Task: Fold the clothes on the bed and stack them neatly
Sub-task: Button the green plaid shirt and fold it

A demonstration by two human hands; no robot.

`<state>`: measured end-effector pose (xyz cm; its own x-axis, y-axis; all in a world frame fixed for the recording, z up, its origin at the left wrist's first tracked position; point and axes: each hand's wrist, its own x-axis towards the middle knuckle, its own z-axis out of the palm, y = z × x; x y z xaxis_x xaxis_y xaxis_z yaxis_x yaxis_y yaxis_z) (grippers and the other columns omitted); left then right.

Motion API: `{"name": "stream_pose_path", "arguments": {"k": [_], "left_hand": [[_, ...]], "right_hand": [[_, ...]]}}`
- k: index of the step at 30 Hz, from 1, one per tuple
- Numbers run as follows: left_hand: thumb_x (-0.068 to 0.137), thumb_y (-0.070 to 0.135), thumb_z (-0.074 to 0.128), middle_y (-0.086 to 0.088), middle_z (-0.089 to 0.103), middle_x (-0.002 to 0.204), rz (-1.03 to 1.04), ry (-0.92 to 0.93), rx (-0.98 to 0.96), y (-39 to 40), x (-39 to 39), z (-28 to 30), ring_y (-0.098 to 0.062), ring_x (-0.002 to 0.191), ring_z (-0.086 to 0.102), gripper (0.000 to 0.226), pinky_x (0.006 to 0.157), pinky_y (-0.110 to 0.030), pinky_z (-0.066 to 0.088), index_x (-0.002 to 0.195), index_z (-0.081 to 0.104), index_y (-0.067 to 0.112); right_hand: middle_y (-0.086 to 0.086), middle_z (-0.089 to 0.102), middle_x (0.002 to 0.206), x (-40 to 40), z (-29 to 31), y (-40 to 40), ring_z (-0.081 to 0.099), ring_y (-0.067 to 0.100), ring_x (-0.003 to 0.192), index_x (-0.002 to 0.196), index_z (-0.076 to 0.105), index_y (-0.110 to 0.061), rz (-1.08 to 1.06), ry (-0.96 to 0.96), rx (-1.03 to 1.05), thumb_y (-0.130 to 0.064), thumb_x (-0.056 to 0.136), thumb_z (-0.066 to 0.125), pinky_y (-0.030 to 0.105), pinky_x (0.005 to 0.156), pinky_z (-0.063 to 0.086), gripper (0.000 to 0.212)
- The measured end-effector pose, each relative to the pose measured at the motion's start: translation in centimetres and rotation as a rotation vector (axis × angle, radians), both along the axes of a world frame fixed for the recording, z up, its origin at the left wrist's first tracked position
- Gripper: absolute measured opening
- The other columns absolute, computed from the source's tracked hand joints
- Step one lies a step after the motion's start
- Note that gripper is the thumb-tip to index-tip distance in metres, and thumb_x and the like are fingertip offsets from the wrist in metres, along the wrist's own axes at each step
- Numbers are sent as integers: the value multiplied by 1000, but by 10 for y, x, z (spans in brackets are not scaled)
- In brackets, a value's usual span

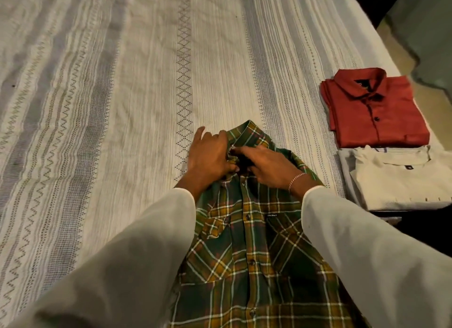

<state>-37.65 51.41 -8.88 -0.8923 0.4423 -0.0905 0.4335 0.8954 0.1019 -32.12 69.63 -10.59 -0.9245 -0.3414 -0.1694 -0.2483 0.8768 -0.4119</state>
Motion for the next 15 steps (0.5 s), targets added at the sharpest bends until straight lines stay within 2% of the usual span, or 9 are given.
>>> {"name": "stream_pose_path", "arguments": {"k": [2,4,6,8,11,15], "left_hand": [[66,77,74,-4,68,117,30,-48,-5,-3,-3,4,-27,112,59,84,110,-44,34,125,55,20],[66,70,79,-3,66,120,-39,-105,59,-8,-7,6,-24,110,56,75,94,-39,44,124,61,26],[71,58,82,1,65,122,-186,-195,118,-11,-10,9,-22,109,54,58,86,-34,42,122,67,33],[75,53,81,5,69,117,-307,-231,80,-12,-15,11,-20,103,59,46,82,-32,41,116,72,35],[79,52,78,7,72,100,-320,-296,27,-13,-19,12,-18,91,64,33,80,-32,43,102,74,30],[90,30,74,8,66,90,-299,-603,170,-21,-23,14,-11,81,60,13,76,-31,45,100,74,22]], "right_hand": [[4,54,143,-12,3,1,54,27,117,151,36,-23,128,7,172,-20,97,60,44,82,53,59],[4,49,146,-20,7,1,52,27,115,147,46,-23,241,109,317,-30,96,64,41,77,50,55],[9,53,135,-23,11,2,52,29,111,128,67,-25,324,245,401,-36,92,68,40,79,48,38],[8,56,124,-24,13,4,51,28,110,110,76,-29,358,307,462,-41,90,68,40,81,46,25],[6,57,120,-26,19,5,50,29,111,98,78,-33,382,327,485,-44,87,67,42,84,43,20],[7,56,126,-25,27,11,50,30,116,93,75,-30,379,395,469,-45,86,66,45,88,41,19]]}}
